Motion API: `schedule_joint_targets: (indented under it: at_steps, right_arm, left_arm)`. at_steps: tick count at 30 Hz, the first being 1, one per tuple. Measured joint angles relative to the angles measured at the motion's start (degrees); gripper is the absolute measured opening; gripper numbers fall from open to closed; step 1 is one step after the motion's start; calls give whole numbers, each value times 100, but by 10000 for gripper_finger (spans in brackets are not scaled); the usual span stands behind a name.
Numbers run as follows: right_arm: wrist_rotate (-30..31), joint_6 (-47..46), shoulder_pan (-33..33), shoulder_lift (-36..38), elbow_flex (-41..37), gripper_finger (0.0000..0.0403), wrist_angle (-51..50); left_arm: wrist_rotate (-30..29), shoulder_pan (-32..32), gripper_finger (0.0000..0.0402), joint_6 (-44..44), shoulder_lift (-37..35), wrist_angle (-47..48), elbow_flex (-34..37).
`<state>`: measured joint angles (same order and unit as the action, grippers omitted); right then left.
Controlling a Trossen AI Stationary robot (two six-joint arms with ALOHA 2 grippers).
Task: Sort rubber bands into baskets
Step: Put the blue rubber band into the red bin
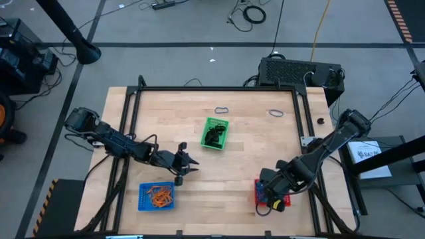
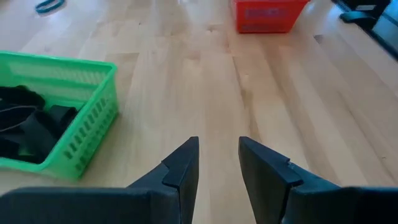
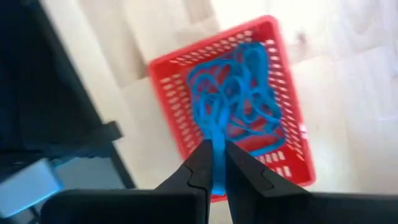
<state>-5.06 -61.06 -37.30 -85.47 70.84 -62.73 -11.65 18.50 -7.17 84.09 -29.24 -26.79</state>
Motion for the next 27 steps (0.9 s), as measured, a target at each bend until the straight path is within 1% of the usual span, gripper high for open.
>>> schedule_joint_targets:
  at_steps: [2, 7, 10, 13, 15, 18, 20, 22, 25, 27]
  right_arm:
    - [30, -67, 5, -5, -88, 30, -35]
    - [-96, 64, 0, -13, -324, 38, 3]
    - [-105, 168, 1, -15, -424, 46, -42]
    - [-94, 279, 2, -15, -512, 56, -31]
    - [-94, 323, 7, -15, -572, 64, -34]
    - [-106, 501, 87, -15, -624, 74, -110]
    - [-87, 961, 253, -15, -610, 81, -128]
    - [106, 1388, 415, -11, -575, 85, -123]
    - [878, 2054, 684, 68, -539, 86, -66]
    - [1283, 2543, 924, 136, -539, 86, -97]
  left_arm:
    - [-141, 0, 122, -38, 0, 118, 0]
    - [-629, -4, 122, -114, -64, 853, 0]
    - [-1282, -2, 122, -160, -158, 1082, 2]
    - [-1972, -4, 122, -200, -270, 1029, 2]
    - [-2302, -4, 122, -173, -284, 1058, 2]
    - [-2533, -14, 122, -153, -284, 1145, 2]
    - [-2550, -55, 122, -147, -284, 1263, 2]
    - [-2581, -105, 122, -124, -284, 1285, 2]
    - [-2602, -227, 122, 24, -284, 1242, 2]
    - [-2604, -330, 122, 50, -284, 1166, 2]
